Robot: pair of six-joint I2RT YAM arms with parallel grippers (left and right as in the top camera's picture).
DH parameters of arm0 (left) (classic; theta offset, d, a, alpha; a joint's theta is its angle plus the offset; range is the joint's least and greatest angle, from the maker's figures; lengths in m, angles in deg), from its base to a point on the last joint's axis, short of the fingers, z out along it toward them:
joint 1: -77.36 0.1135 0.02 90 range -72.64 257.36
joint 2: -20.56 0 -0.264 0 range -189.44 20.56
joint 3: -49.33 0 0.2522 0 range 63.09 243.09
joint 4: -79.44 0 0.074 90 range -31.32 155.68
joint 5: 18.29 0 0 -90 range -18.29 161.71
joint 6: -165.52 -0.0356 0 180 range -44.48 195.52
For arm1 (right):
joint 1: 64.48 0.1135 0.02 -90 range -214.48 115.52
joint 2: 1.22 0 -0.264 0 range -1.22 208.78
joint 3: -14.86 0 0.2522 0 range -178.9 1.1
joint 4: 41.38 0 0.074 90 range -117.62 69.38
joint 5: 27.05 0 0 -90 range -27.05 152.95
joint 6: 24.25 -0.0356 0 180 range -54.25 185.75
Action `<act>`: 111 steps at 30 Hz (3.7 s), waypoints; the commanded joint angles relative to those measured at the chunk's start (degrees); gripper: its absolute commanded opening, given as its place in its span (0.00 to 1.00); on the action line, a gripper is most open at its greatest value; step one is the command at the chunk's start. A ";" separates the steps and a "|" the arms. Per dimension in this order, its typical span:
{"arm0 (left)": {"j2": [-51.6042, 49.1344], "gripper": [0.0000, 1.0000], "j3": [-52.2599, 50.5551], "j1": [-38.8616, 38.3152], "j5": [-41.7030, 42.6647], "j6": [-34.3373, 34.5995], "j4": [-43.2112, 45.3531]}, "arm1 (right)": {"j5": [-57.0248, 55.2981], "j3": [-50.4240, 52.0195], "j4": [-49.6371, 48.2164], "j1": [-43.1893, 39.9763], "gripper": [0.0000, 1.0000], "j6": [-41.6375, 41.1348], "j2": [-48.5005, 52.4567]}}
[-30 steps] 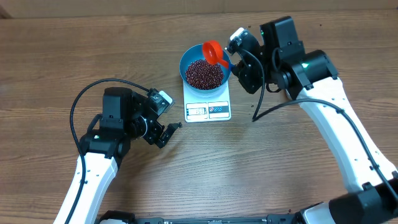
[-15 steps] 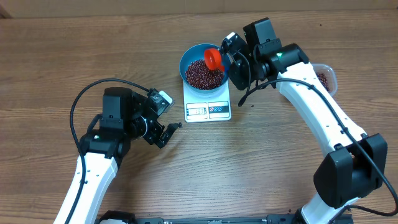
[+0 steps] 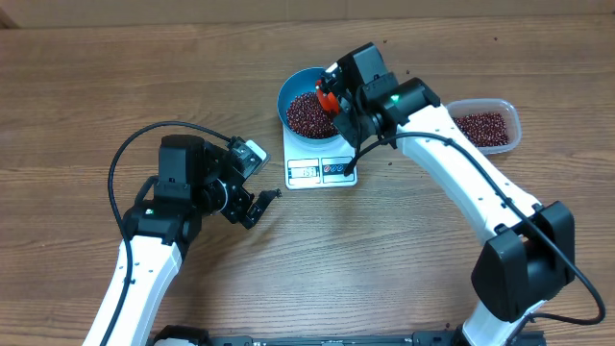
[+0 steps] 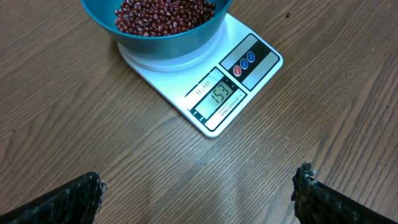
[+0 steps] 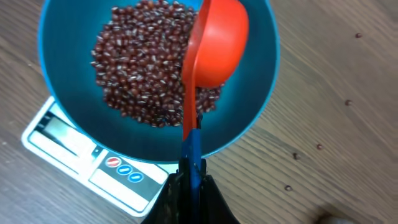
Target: Scoop item into bowl and weigh 150g on scale
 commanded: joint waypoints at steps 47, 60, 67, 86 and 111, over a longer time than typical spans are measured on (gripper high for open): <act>0.02 1.00 0.04 -0.02 -0.15 0.55 0.15 | 15.69 -5.16 5.20 -4.35 0.04 -3.19 -2.64; 0.02 1.00 0.04 -0.02 -0.15 0.55 0.15 | 15.87 -5.16 8.20 -4.35 0.04 -4.33 -5.75; 0.02 1.00 0.04 -0.02 -0.15 0.55 0.15 | 15.89 -5.16 8.87 -4.35 0.04 -4.50 -5.75; 0.02 1.00 0.04 -0.02 -0.15 0.55 0.15 | -0.70 -7.82 8.79 0.61 0.04 -4.44 -5.75; 0.02 1.00 0.04 -0.02 -0.15 0.55 0.15 | 5.01 -7.82 10.27 -1.42 0.04 -4.26 -5.75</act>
